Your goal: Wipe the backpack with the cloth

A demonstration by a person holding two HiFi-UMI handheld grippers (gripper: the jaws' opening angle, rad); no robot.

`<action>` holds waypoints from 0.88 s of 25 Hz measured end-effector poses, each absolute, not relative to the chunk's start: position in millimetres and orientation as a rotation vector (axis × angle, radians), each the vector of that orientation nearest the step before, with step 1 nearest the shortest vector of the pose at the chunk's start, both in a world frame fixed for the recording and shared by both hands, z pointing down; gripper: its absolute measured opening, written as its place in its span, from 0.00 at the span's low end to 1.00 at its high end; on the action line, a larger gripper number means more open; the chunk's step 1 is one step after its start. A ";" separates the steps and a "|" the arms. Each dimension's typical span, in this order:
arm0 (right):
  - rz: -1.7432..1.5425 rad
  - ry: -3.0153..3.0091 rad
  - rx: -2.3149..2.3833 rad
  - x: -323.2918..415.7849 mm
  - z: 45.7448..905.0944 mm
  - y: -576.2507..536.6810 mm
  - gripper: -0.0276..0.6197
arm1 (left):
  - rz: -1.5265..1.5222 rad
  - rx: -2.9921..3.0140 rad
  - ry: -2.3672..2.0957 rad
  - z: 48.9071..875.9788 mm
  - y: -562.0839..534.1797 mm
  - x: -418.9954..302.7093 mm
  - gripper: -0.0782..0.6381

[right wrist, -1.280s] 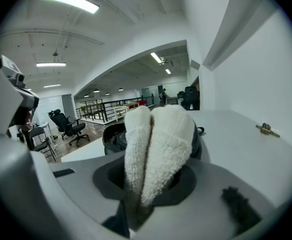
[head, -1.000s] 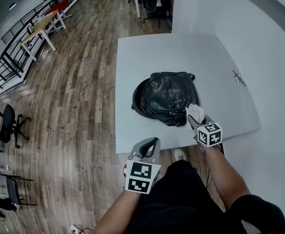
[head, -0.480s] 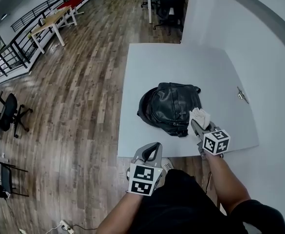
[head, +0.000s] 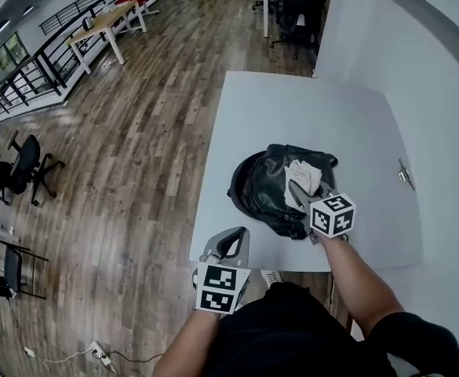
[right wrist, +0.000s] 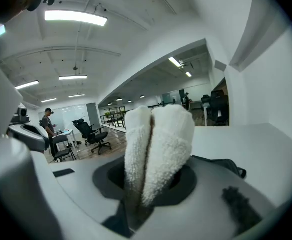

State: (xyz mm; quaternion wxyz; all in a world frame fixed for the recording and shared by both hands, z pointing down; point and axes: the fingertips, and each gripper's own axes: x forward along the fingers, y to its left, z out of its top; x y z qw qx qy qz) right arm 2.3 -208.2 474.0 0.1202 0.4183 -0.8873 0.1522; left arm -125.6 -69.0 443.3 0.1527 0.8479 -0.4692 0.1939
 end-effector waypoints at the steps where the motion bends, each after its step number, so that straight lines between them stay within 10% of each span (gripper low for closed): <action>1: 0.451 -2.602 1.202 -4.9 475.2 -217.5 0.17 | 0.563 2.413 -1.362 445.6 -72.7 -128.3 0.12; 22: 0.563 -2.651 1.061 -91.6 534.6 -347.6 0.17 | 0.688 2.146 -1.482 519.1 -93.1 -145.0 0.12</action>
